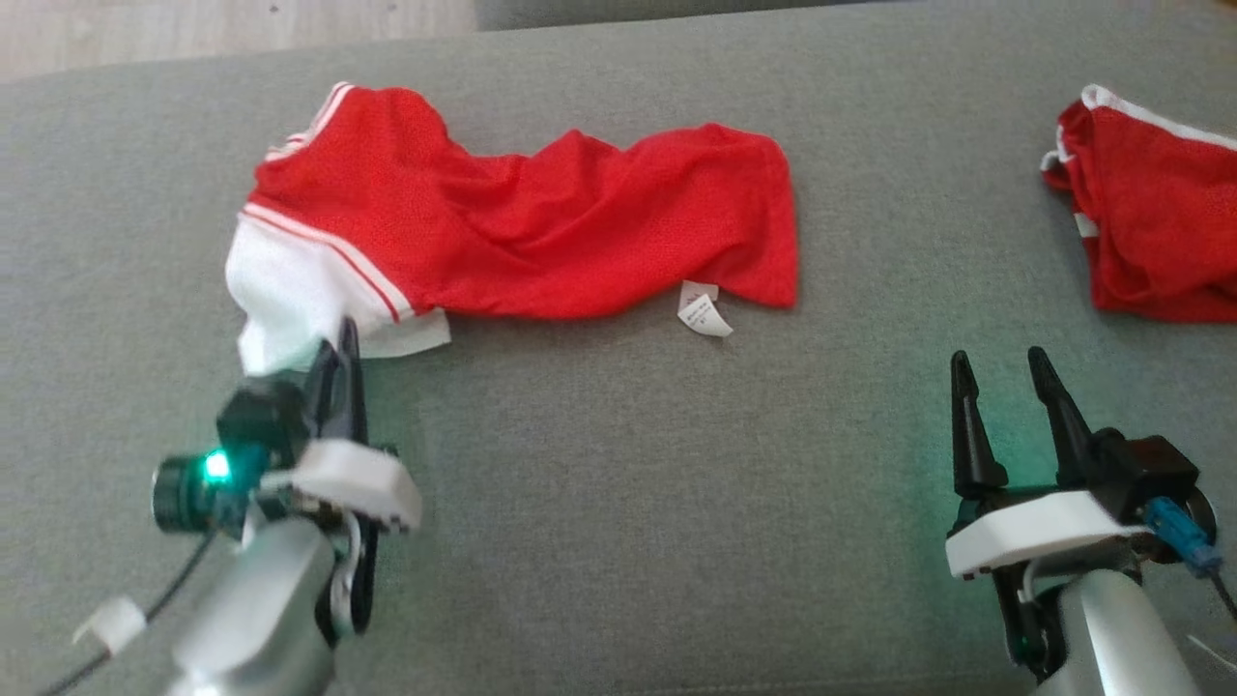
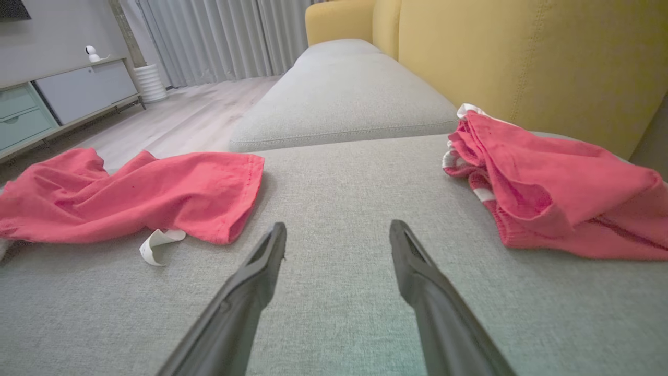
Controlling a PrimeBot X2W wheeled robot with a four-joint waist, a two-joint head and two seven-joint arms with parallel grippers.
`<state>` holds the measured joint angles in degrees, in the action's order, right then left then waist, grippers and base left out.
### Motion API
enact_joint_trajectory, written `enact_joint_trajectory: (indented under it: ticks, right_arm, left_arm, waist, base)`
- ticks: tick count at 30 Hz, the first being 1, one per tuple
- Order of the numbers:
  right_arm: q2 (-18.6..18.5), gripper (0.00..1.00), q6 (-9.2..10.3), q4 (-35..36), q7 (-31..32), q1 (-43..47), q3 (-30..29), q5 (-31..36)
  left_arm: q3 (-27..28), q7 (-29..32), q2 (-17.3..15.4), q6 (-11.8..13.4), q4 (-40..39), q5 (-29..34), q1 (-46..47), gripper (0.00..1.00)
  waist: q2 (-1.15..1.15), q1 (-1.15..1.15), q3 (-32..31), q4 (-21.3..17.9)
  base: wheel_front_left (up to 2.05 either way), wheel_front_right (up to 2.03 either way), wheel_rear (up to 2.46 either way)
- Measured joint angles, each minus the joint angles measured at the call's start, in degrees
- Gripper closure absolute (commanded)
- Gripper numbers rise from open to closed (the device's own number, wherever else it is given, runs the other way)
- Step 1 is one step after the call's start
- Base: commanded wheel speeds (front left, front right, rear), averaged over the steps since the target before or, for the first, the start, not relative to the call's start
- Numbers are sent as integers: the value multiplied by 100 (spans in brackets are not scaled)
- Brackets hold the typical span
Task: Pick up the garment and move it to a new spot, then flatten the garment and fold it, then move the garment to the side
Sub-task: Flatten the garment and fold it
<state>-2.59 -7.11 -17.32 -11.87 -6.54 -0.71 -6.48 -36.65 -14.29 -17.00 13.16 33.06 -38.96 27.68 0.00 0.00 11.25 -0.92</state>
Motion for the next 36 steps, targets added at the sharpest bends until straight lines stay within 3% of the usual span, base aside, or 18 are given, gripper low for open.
enact_joint_trajectory:
  ticks: [9,13,18,19,21,30,36]
  right_arm:
    - [0,0,0,-34,-9,14,-49,0]
    - [0,0,0,-55,-8,20,-69,0]
    - [0,0,0,-96,0,20,-68,0]
    - [0,0,0,-97,3,20,-65,0]
    - [0,0,0,-104,5,20,-60,0]
    - [0,0,0,-359,266,-49,66,-7]
    - [-2,0,0,-1020,571,-762,145,101]
  left_arm:
    - [108,0,-338,598,-1661,402,-1391,100]
    - [-79,129,-348,661,-1973,415,-1680,100]
    - [-265,293,-169,646,-1760,369,-1767,100]
    - [-268,293,-132,643,-1685,355,-1762,60]
    - [-263,270,-77,613,-1569,354,-1752,0]
    - [-134,53,21,553,-1618,377,-1735,0]
    - [-1,7,23,579,-1939,502,-1740,0]
  waist:
    - [0,0,-190,222]
    - [0,0,-246,284]
    - [0,0,-308,307]
    - [0,0,-318,309]
    - [0,0,-336,321]
    - [0,0,-380,563]
    - [0,0,-385,890]
  base:
    - [0,0,0]
    - [0,0,0]
    - [0,0,0]
    - [0,0,0]
    - [0,0,0]
    - [0,0,0]
    - [0,0,0]
